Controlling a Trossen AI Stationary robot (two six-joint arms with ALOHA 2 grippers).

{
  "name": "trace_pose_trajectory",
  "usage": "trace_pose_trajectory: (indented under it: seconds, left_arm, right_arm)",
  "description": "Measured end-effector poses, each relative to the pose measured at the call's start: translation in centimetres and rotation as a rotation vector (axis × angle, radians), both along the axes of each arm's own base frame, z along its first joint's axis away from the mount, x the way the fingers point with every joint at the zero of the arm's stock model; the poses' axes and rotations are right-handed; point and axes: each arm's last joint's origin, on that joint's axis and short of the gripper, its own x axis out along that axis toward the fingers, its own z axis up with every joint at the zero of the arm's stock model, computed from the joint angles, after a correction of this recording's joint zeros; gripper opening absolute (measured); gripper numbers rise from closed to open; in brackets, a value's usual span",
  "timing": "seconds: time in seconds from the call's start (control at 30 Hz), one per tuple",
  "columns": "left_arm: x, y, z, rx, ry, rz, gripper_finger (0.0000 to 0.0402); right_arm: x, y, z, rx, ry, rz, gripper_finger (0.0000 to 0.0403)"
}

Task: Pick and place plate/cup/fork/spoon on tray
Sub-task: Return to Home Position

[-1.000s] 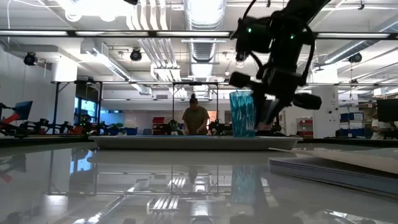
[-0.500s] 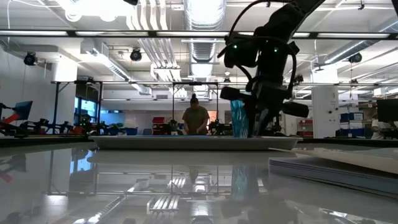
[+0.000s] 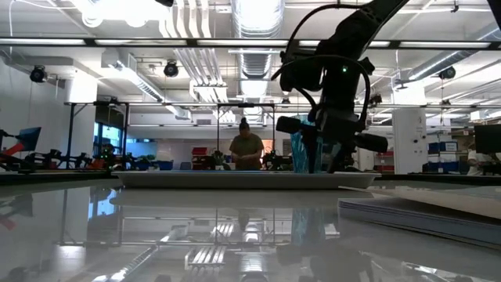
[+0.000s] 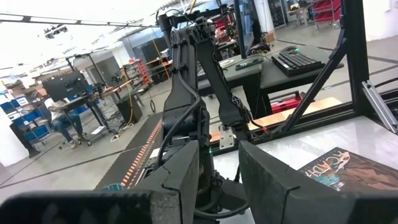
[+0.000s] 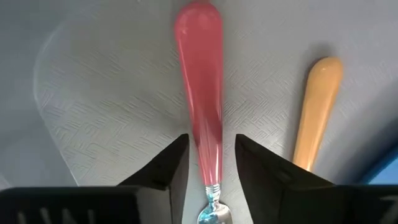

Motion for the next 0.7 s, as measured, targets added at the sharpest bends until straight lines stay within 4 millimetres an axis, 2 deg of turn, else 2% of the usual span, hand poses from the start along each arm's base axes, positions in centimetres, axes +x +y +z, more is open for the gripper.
trace_pose_trajectory:
  seconds: [0.2, 0.33, 0.4, 0.47, 0.57, 0.7]
  left_arm:
    - [0.0, 0.0, 0.0, 0.0, 0.0, 0.0, 0.0097]
    - [0.0, 0.0, 0.0, 0.0, 0.0, 0.0, 0.0097]
    - [0.0, 0.0, 0.0, 0.0, 0.001, 0.0, 0.0097]
    - [0.0, 0.0, 0.0, 0.0, 0.001, 0.0, 0.0097]
    - [0.0, 0.0, 0.0, 0.0, 0.001, 0.0, 0.0097]
    - [0.0, 0.0, -0.1, 0.0, 0.007, 0.0, 0.0097]
  right_arm:
    - [0.0, 0.1, 1.9, -0.007, -0.067, -0.059, 0.0135]
    - [-0.2, 1.0, 4.3, -0.046, -0.143, -0.106, 0.0134]
    - [-0.4, 1.9, 5.6, -0.013, -0.213, -0.185, 0.0131]
    - [-0.3, 3.0, 7.0, 0.074, -0.322, -0.366, 0.0125]
    - [0.1, 4.4, 8.9, 0.306, -0.525, -0.713, 0.0111]
    - [-0.4, 6.0, 10.1, 0.673, -0.55, -0.79, 0.0092]
